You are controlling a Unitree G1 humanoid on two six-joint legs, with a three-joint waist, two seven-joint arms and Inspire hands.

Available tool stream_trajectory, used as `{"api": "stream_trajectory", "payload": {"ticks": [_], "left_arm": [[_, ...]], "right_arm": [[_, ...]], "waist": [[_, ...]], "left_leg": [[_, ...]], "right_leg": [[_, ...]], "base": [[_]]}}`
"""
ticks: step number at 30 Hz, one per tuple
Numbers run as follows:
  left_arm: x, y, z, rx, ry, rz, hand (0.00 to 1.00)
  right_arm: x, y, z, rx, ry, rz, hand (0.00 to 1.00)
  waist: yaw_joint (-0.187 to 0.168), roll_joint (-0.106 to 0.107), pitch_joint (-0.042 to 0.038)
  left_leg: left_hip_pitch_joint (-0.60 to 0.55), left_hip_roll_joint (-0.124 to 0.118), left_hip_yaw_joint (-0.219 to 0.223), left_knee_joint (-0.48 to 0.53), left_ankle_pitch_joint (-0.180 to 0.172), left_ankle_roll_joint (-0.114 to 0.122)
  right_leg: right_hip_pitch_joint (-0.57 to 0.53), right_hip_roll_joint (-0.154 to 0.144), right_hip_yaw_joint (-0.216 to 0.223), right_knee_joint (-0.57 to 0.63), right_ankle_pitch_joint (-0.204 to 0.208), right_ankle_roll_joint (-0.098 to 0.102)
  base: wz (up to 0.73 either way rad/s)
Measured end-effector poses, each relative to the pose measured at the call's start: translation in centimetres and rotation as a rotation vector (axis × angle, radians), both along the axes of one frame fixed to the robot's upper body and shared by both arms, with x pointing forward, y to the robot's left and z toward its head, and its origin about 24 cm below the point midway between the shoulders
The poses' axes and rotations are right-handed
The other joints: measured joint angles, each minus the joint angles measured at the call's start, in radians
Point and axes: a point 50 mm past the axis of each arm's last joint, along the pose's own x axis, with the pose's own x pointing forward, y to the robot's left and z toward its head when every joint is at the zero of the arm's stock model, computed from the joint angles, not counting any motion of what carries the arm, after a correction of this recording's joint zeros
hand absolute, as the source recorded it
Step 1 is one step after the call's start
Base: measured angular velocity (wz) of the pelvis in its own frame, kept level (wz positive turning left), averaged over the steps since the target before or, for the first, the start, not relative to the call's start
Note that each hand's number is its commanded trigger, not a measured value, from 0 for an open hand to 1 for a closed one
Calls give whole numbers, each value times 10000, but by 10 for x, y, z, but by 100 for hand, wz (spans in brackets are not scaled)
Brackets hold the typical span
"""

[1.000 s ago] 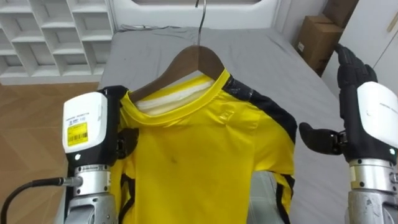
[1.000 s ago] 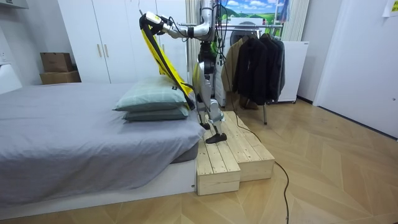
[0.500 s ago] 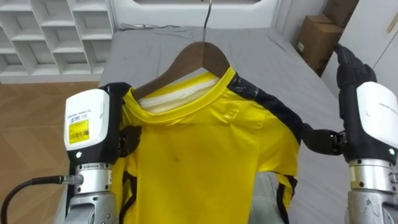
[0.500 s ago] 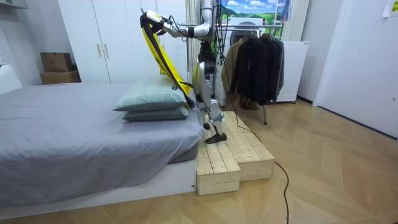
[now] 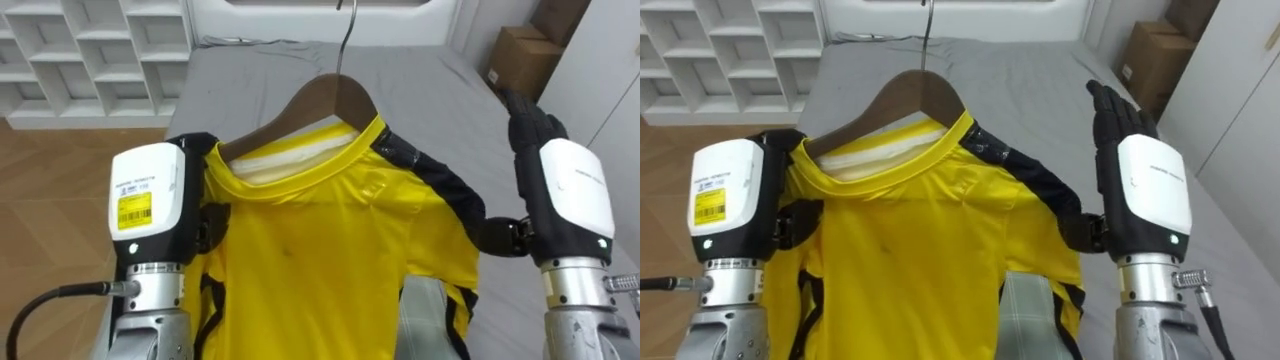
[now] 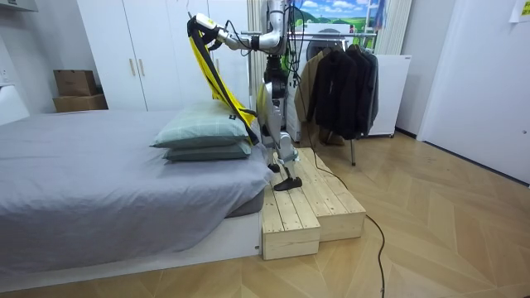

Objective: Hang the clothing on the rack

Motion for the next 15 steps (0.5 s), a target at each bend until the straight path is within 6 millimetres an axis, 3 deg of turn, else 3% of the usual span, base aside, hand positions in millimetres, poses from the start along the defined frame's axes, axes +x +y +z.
{"api": "stream_trajectory", "payload": {"ticks": [7, 15], "left_arm": [[0, -6, 0, -14, -51, -254, 100], [0, -7, 0, -17, -81, -315, 100]], "right_arm": [[-1, 19, -8, -25, 846, 1028, 0], [0, 20, -10, -106, 1125, 1191, 0]], "waist": [[11, 6, -3], [19, 11, -7]], "left_leg": [[-27, -1, -2, -1, 0, 0], [-30, 0, -3, 2, 0, 0]], "right_leg": [[0, -9, -1, 0, 4, 1], [0, -13, -28, 9, 6, 0]], "base": [[0], [0]]}}
